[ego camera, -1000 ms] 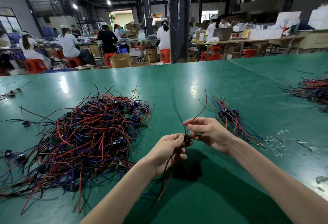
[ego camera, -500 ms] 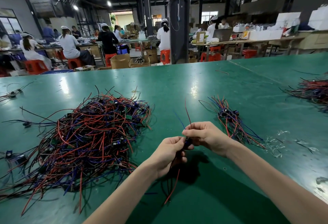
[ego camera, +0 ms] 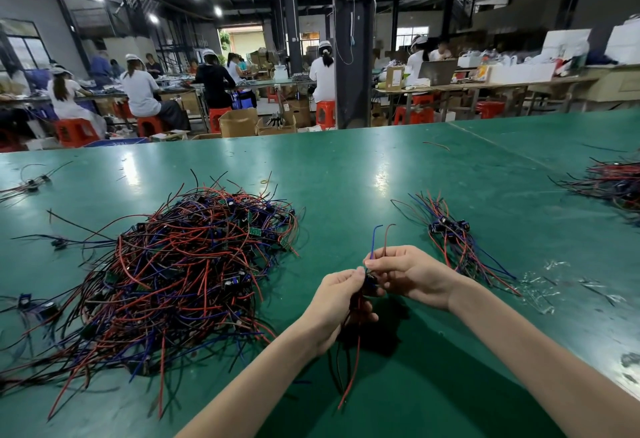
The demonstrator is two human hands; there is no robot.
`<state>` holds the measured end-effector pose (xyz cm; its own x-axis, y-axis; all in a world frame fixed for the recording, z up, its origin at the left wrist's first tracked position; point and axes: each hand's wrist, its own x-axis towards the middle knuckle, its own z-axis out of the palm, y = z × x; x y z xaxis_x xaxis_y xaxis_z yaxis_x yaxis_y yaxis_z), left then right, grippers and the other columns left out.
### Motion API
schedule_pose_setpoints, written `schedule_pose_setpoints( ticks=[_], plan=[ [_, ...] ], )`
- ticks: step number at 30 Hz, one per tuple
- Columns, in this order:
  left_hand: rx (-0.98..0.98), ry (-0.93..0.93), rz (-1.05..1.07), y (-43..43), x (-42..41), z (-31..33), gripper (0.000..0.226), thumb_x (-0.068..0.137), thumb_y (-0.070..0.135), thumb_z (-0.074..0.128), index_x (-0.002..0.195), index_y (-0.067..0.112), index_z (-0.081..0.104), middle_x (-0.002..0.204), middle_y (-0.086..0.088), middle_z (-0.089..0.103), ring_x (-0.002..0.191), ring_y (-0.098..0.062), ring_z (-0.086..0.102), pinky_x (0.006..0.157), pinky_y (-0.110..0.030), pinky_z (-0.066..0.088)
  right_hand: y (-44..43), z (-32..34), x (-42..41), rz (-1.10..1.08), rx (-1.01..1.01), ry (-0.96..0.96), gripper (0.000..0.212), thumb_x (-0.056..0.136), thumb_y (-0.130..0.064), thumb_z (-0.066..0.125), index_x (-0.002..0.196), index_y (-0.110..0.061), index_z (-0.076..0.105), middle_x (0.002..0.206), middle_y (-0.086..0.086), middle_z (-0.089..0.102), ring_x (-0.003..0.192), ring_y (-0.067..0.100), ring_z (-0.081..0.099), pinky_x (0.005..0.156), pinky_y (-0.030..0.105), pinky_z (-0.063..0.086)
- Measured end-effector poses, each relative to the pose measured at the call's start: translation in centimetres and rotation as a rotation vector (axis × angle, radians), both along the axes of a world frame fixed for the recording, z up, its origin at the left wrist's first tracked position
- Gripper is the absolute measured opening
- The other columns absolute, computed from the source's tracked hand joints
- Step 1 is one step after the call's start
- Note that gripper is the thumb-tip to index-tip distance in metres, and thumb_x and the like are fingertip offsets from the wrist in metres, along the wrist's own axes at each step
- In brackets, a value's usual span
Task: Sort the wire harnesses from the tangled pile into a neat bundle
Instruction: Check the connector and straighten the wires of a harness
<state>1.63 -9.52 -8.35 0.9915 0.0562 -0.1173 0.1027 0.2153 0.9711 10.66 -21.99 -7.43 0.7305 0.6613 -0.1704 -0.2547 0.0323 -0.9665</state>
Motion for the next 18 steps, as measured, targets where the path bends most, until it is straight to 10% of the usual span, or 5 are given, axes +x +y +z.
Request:
schedule_pose_setpoints(
  ticks=[18],
  plan=[
    [-0.183, 0.117, -0.068, 1.3, 0.3, 0.4, 0.016, 0.091, 0.005, 0.057, 0.082, -0.002, 0.068, 0.073, -0.011, 0.067, 0.057, -0.016, 0.061, 0.070, -0.035, 0.060, 0.2, 0.1, -0.4, 0.004, 0.052, 0.013, 0.012, 0.071, -0.011, 0.067, 0.074, 0.000, 0.072, 0.066, 0.011, 0.069, 0.055, 0.013, 0.065, 0.053, 0.020, 0.053]
  ],
)
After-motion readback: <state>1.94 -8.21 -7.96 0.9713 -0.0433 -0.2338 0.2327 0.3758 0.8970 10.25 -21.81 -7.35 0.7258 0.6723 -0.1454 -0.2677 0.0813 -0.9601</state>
